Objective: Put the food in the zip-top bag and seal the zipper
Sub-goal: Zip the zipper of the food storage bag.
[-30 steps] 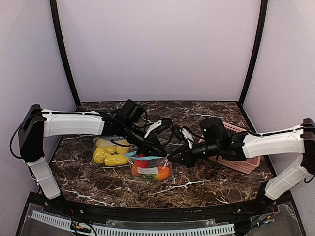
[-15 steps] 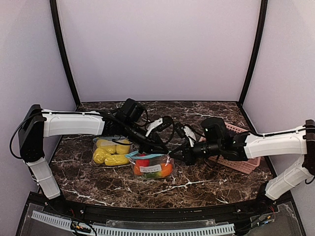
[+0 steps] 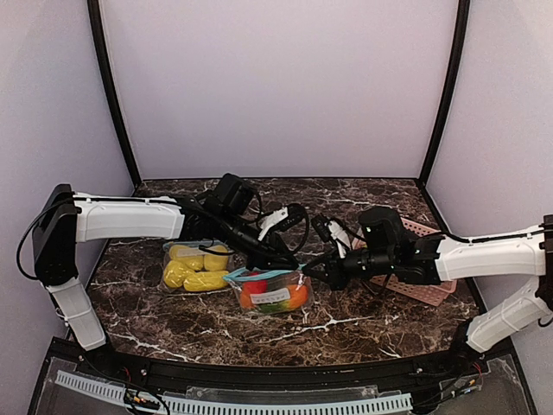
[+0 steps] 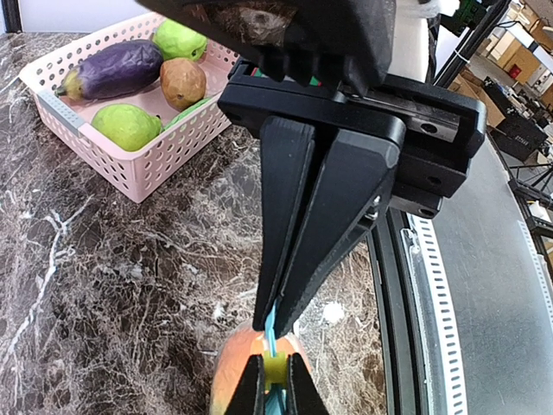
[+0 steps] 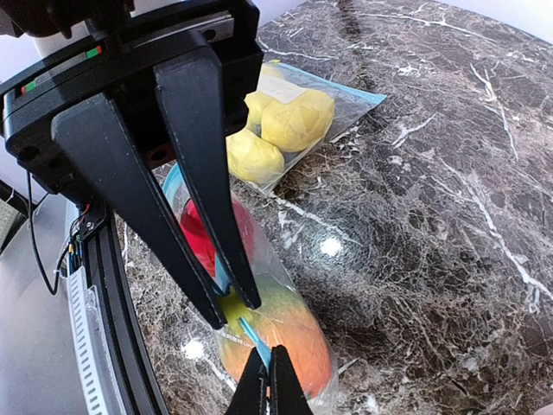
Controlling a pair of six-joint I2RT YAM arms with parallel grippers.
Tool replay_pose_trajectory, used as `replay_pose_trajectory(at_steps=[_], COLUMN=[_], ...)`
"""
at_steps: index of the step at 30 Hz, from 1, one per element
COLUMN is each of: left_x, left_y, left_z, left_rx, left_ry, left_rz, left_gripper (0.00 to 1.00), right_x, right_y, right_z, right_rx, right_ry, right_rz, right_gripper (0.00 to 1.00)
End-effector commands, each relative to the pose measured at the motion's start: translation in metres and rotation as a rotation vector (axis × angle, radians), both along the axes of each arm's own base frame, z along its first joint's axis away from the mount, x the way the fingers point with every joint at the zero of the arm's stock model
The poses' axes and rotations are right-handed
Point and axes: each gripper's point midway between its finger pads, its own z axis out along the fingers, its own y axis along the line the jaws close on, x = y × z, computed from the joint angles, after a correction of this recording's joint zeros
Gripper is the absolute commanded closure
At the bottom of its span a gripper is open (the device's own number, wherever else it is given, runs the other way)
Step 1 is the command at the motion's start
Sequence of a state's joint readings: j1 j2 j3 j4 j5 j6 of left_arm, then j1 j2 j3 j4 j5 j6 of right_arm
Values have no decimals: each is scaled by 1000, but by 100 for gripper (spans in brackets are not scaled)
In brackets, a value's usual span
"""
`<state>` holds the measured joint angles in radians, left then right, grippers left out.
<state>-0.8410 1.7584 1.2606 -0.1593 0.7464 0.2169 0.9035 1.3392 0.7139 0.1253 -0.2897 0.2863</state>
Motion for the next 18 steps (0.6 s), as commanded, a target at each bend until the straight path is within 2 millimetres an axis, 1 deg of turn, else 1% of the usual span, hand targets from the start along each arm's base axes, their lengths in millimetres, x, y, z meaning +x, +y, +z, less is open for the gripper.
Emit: replay_pose_trajectory(at_steps=[1,12,18], left_x=[-19,-16,-15], left_y=[28,36,43], left_z=[-15,-20,-28], left_rx=[102,118,137], left_ry=[88,85,87], left_rz=[6,40,71], left_gripper=[99,99,99], right_x=[30,38,41], right_y=[-34,-46,-50], right_z=[-10,-11,-14], right_rx=[-72,-96,-108], right_ry=[-26,-29,-25], right_rz=[-182,-244,-267], right_gripper=[100,100,100])
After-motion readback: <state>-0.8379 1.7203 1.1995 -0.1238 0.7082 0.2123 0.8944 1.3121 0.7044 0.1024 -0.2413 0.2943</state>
